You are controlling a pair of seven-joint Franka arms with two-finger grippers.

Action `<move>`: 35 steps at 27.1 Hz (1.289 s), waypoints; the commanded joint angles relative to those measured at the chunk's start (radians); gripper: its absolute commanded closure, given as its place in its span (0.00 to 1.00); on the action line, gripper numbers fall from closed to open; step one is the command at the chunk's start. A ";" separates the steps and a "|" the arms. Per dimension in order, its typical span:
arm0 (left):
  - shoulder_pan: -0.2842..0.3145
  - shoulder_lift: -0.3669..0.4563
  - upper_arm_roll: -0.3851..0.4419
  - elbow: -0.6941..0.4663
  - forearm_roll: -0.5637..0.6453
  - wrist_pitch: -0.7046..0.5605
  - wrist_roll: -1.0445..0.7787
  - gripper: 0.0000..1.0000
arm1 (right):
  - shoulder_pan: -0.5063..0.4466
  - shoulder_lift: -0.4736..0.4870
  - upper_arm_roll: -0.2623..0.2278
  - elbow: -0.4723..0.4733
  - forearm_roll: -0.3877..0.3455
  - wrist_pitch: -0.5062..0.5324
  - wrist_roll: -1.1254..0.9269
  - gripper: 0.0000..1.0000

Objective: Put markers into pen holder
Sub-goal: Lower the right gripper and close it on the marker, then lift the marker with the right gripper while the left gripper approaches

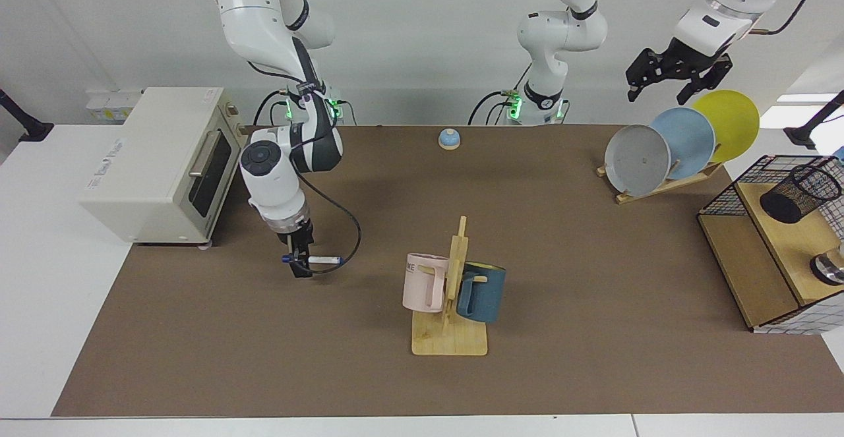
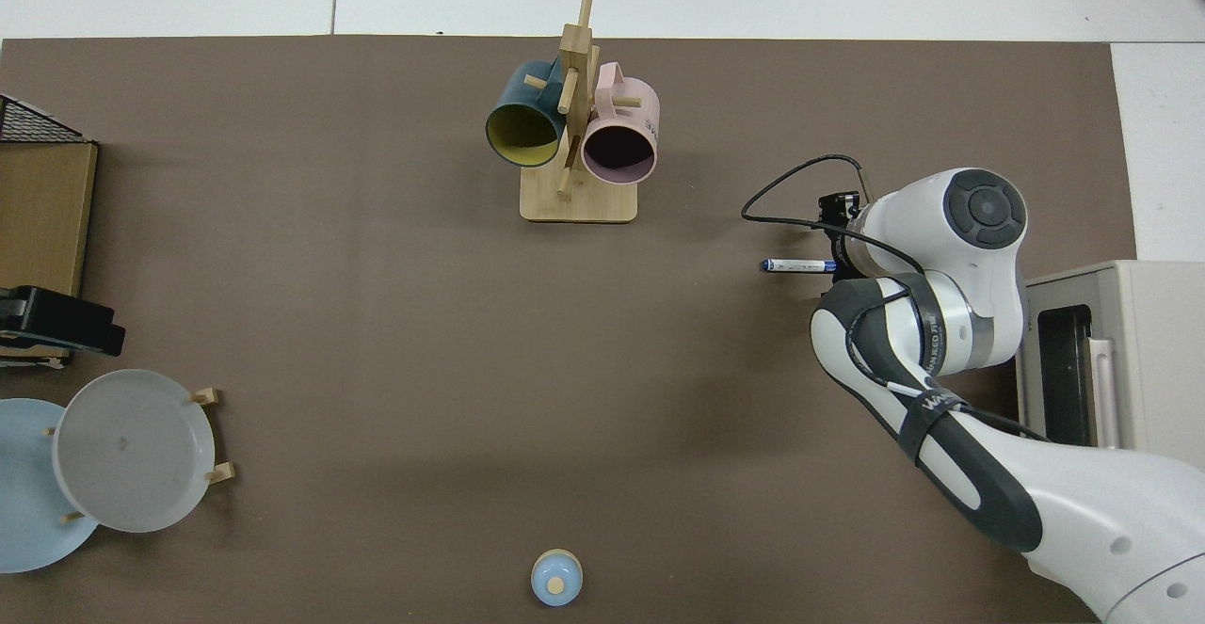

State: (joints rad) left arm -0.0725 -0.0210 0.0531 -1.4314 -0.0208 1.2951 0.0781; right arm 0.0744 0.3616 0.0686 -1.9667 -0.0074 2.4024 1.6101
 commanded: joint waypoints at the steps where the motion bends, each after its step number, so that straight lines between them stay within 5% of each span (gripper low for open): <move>1: 0.000 -0.025 0.001 -0.027 0.010 -0.002 -0.004 0.00 | -0.018 -0.006 0.005 -0.023 0.006 0.034 -0.052 0.07; 11: 0.002 -0.025 0.002 -0.027 0.012 -0.002 0.002 0.00 | -0.018 0.005 0.004 -0.024 0.006 0.041 -0.056 0.37; 18: 0.002 -0.025 0.002 -0.027 0.010 -0.002 0.000 0.00 | -0.018 0.005 0.005 -0.024 0.004 0.043 -0.055 0.86; 21: 0.002 -0.025 0.002 -0.027 0.010 -0.002 0.002 0.00 | -0.018 0.005 0.004 -0.023 0.004 0.043 -0.055 0.98; 35: 0.000 -0.023 0.002 -0.027 0.010 -0.002 -0.006 0.00 | -0.016 -0.068 0.004 0.003 0.000 -0.043 -0.067 1.00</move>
State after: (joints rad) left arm -0.0725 -0.0227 0.0549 -1.4328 -0.0208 1.2951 0.0775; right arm 0.0702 0.3582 0.0662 -1.9624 -0.0075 2.4129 1.5806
